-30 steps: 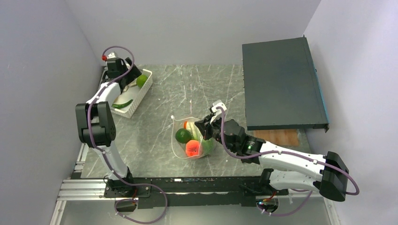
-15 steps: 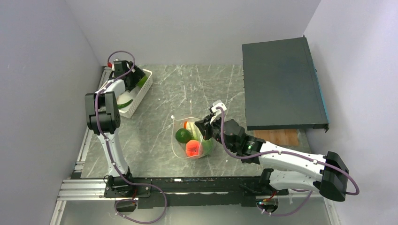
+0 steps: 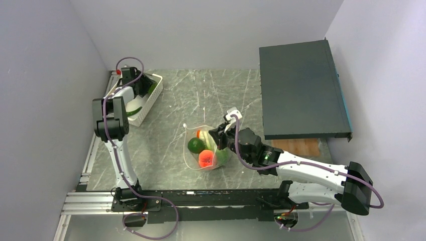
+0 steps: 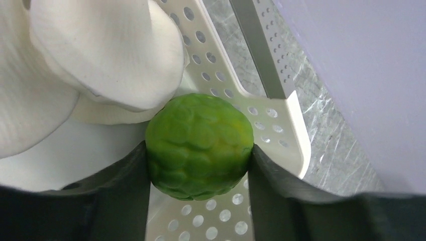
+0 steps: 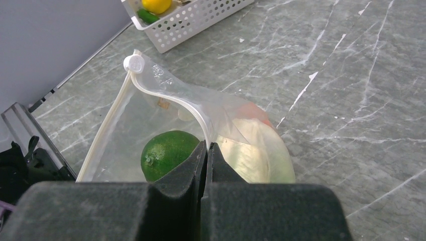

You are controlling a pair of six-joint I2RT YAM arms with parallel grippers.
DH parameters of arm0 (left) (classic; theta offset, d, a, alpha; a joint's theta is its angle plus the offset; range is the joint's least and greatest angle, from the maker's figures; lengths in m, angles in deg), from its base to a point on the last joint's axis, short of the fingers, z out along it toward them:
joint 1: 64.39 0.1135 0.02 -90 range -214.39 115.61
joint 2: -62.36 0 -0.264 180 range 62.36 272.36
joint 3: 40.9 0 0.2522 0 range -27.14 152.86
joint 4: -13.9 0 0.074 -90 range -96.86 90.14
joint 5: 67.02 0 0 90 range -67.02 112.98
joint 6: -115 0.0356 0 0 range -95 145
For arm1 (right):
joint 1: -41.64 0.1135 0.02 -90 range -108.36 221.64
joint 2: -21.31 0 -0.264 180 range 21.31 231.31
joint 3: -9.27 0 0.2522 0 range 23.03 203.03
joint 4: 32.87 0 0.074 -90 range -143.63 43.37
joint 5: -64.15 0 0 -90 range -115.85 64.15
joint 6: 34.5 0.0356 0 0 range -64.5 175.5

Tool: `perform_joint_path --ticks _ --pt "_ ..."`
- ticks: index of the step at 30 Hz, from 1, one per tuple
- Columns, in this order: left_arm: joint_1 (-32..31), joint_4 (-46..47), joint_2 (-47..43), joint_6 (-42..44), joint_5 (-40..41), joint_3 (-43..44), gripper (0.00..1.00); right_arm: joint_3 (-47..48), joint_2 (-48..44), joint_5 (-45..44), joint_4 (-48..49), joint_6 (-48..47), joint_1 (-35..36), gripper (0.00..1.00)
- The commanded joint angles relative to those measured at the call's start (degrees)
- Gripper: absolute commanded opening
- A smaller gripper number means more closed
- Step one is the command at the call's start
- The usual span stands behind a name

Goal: Place the food in the zip-top bag and seal the zipper
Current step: Pick up the fake fruit from the bin, then place the fake fruit in the zipper food storage bag.

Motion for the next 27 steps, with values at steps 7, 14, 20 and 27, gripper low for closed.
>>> perform_joint_path --ticks 7,14,20,27 --pt "1.57 -3.76 -9.75 10.55 1.83 -1.84 0.43 0.69 0.49 -0.99 3.17 -0.71 0.05 0.00" --pt "1.89 -9.06 -22.28 17.10 2.47 -5.38 0.39 1.21 1.22 -0.96 2.66 -0.71 0.09 0.00" --pt "3.26 -15.29 -33.84 16.35 -6.60 -13.75 0.35 1.39 1.62 -0.85 2.53 -0.65 0.09 0.00" --pt "2.52 -13.16 -49.82 13.09 -26.92 -31.18 0.38 1.61 1.53 -0.45 2.10 -0.38 0.15 0.00"
